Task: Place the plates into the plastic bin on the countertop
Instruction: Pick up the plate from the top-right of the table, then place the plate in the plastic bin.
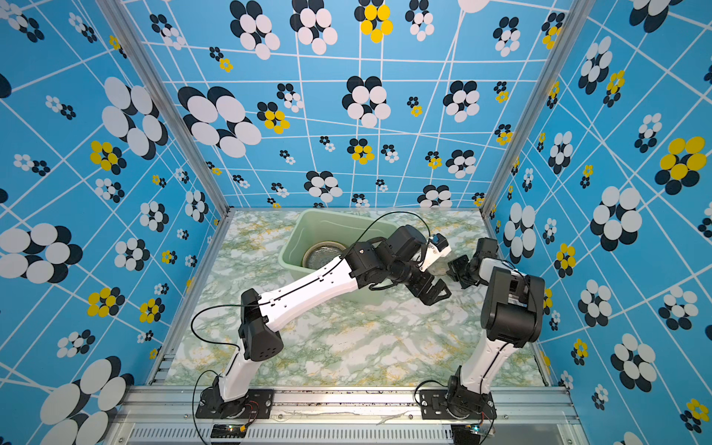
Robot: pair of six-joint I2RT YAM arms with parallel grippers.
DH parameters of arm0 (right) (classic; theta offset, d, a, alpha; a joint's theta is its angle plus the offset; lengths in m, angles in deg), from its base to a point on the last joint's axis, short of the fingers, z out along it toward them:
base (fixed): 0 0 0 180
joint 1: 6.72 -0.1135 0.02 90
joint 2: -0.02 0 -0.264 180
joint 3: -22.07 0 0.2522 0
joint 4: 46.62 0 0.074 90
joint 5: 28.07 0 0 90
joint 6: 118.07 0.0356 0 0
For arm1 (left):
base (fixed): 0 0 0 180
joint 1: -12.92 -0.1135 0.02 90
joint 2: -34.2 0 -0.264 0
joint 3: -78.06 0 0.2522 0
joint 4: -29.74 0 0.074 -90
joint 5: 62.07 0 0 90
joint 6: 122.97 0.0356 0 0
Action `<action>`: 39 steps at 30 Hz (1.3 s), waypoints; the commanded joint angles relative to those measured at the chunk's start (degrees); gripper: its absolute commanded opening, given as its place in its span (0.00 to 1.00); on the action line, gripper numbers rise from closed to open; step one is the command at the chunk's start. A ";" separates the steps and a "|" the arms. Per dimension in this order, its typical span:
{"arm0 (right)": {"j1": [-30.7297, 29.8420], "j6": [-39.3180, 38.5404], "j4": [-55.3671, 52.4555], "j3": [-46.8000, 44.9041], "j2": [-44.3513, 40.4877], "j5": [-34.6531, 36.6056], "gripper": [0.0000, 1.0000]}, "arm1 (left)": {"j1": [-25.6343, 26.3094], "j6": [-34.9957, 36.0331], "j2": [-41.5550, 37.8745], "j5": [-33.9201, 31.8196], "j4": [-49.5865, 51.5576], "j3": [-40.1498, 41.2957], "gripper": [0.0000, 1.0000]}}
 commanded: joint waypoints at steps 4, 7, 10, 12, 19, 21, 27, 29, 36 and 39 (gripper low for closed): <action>0.26 -2.40 -10.59 1.11 -12.15 2.94 0.00 | 0.13 2.16 -6.32 -2.94 1.05 -1.50 0.99; 0.00 -3.06 -15.59 2.62 -17.19 3.57 0.00 | 0.13 3.13 -9.19 -4.37 1.30 -1.08 0.99; -1.32 -4.14 -21.22 6.53 -21.50 3.99 0.00 | -0.30 4.42 -13.18 -6.61 1.84 0.41 0.99; -2.92 -5.09 -25.05 9.84 -23.35 4.57 0.00 | -0.97 5.21 -16.61 -8.28 1.77 3.14 0.99; -12.57 -4.28 -33.42 20.48 -25.77 6.94 0.00 | -8.38 4.38 -34.98 -13.86 -4.12 23.99 0.99; -16.46 -3.75 -34.47 22.97 -24.91 7.64 0.00 | -12.73 2.38 -40.79 -14.09 -6.22 31.37 0.99; -30.19 -4.20 -37.28 32.75 -18.29 11.27 0.00 | -26.45 0.53 -54.72 -14.01 -4.13 45.35 0.99; -34.12 -4.92 -38.31 36.41 -15.09 12.55 0.00 | -30.19 2.54 -58.17 -15.03 -1.51 48.08 0.99; -42.91 -6.60 -39.79 46.43 -2.20 13.76 0.00 | -39.31 4.68 -65.87 -17.27 0.91 57.06 0.99; -45.86 -6.63 -39.01 50.34 3.63 13.41 0.00 | -40.63 3.91 -66.72 -17.96 0.15 59.34 0.99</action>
